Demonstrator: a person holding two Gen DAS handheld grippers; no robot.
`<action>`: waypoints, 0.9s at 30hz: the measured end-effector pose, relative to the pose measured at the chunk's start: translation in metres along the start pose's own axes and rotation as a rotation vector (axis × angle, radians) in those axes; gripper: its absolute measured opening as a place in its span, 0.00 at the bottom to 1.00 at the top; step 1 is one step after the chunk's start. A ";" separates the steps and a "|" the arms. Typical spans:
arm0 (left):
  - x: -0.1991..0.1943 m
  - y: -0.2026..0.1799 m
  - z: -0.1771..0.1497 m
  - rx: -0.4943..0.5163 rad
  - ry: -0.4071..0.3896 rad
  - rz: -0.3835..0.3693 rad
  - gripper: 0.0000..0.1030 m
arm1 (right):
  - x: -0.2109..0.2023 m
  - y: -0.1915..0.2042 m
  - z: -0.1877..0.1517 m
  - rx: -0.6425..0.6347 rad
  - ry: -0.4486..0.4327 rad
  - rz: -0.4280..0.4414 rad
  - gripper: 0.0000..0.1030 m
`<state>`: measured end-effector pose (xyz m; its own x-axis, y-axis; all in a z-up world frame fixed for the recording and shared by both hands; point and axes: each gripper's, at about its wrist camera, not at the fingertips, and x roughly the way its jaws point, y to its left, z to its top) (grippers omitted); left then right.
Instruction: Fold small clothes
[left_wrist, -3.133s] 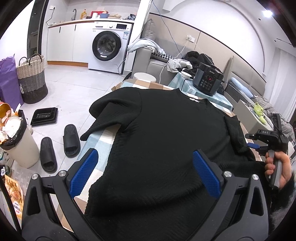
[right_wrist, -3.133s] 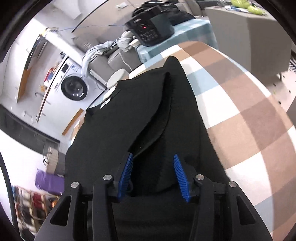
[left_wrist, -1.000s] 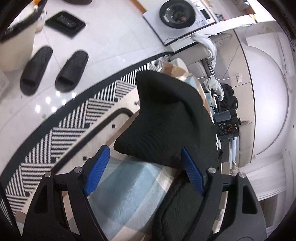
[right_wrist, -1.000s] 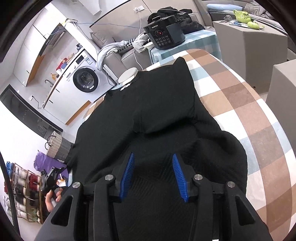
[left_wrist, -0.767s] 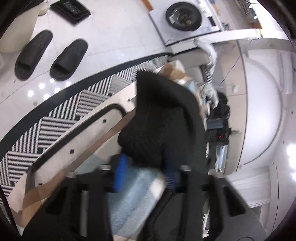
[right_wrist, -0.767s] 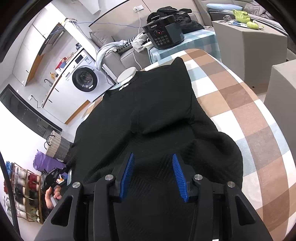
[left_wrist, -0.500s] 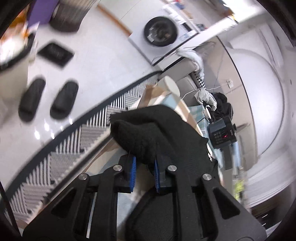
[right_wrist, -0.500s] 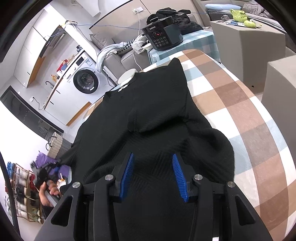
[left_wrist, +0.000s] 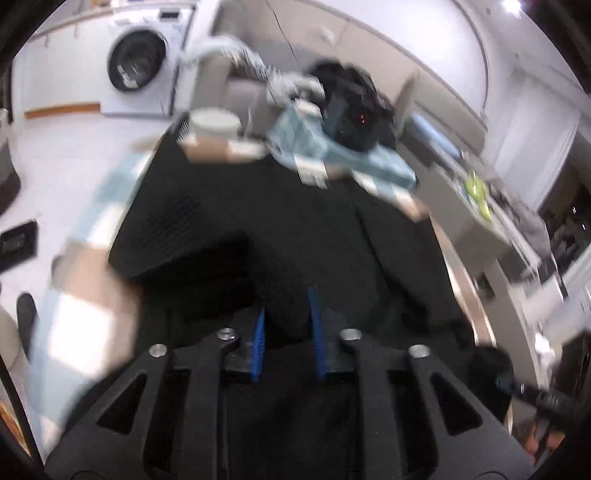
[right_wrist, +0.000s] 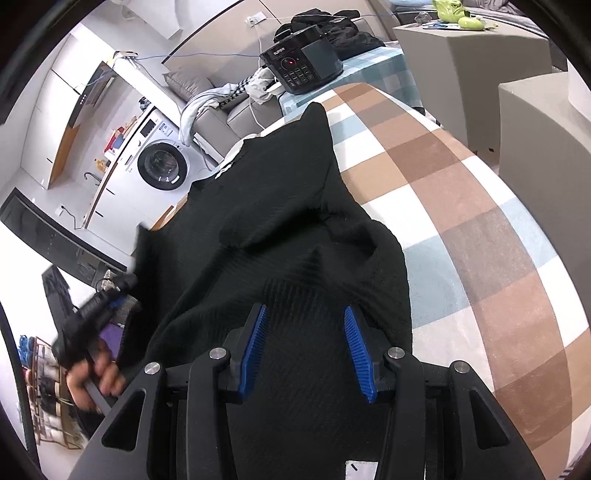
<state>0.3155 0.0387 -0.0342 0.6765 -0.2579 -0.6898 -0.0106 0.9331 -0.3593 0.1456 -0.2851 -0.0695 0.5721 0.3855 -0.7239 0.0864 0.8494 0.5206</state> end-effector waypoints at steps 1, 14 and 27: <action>0.001 0.000 -0.006 -0.013 0.007 -0.012 0.43 | 0.000 0.001 -0.001 -0.001 0.000 0.002 0.43; 0.032 0.086 -0.011 -0.274 -0.030 0.048 0.60 | 0.001 -0.003 -0.001 -0.003 0.014 0.015 0.43; 0.070 0.101 -0.003 -0.322 -0.032 0.137 0.03 | 0.001 -0.015 0.011 0.003 0.021 0.019 0.43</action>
<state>0.3598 0.1142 -0.1205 0.6754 -0.1227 -0.7271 -0.3314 0.8303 -0.4480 0.1540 -0.3011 -0.0734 0.5568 0.4088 -0.7230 0.0780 0.8409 0.5356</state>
